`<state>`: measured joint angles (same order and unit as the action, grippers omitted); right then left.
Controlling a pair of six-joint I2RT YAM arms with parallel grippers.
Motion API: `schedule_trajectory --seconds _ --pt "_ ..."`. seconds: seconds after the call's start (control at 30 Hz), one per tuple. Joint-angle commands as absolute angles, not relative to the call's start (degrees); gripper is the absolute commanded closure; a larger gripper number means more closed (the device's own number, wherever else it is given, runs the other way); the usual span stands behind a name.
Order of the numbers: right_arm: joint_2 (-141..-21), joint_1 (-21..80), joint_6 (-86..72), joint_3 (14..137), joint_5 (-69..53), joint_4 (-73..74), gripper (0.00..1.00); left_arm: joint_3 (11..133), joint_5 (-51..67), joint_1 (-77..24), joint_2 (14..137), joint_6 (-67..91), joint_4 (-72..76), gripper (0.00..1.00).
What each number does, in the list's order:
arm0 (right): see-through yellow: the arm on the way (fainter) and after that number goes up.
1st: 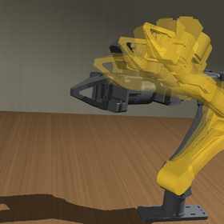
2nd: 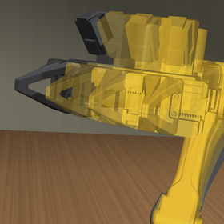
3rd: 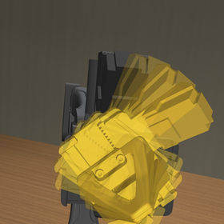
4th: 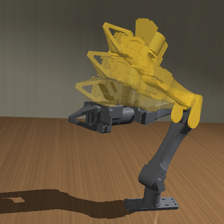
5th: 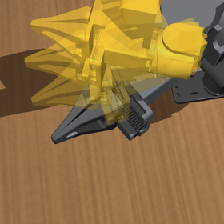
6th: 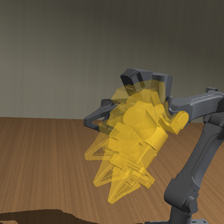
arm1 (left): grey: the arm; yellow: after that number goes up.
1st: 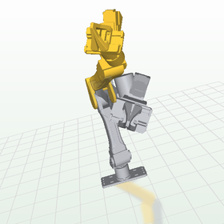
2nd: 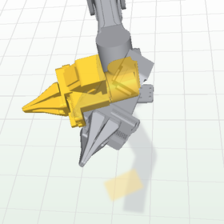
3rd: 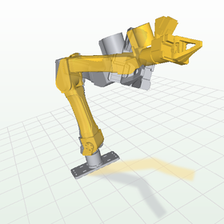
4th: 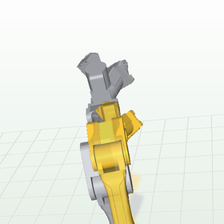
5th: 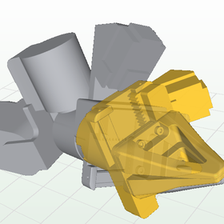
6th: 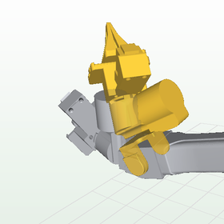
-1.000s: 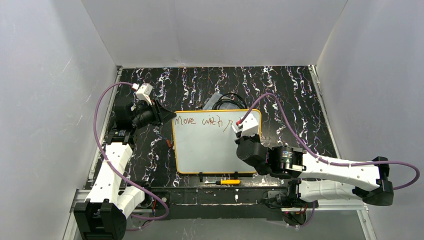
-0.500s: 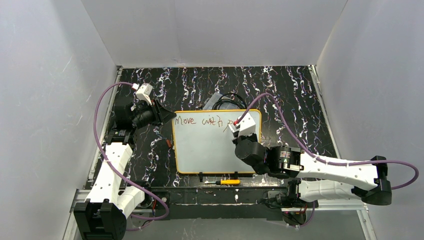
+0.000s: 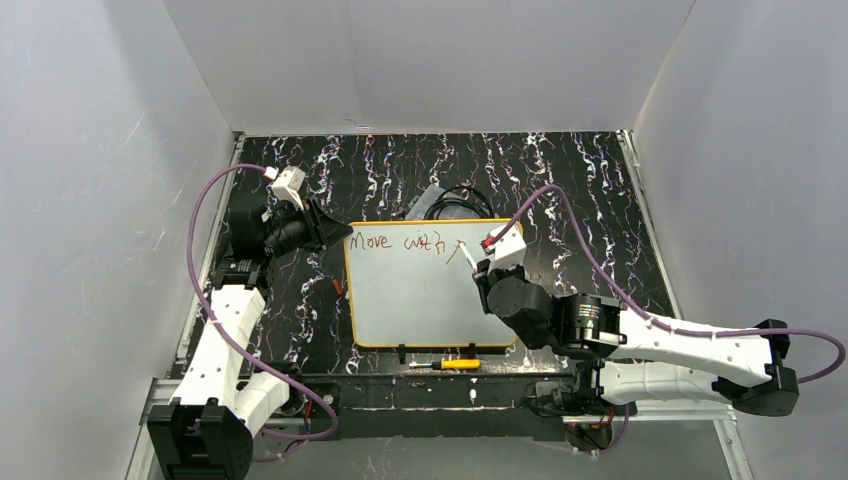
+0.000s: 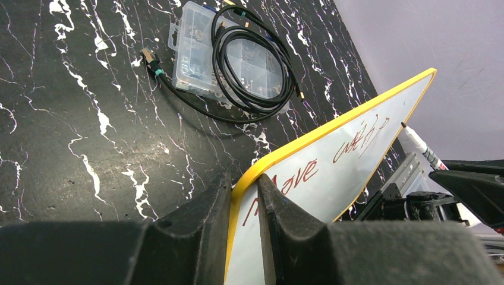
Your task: Write a sentence on the whiteboard
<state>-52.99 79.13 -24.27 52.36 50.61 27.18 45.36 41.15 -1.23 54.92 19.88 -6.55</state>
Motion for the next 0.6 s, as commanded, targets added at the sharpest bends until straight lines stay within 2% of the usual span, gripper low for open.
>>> schedule_trajectory --seconds 0.0,0.57 --pt "-52.74 78.97 -27.22 52.41 54.01 29.74 0.99 46.23 41.79 -1.4 54.06 19.42 -8.44 0.8" --pt "-55.02 78.97 -29.49 53.61 59.06 33.68 0.99 46.32 42.09 -1.36 54.41 19.47 -8.44 0.8"
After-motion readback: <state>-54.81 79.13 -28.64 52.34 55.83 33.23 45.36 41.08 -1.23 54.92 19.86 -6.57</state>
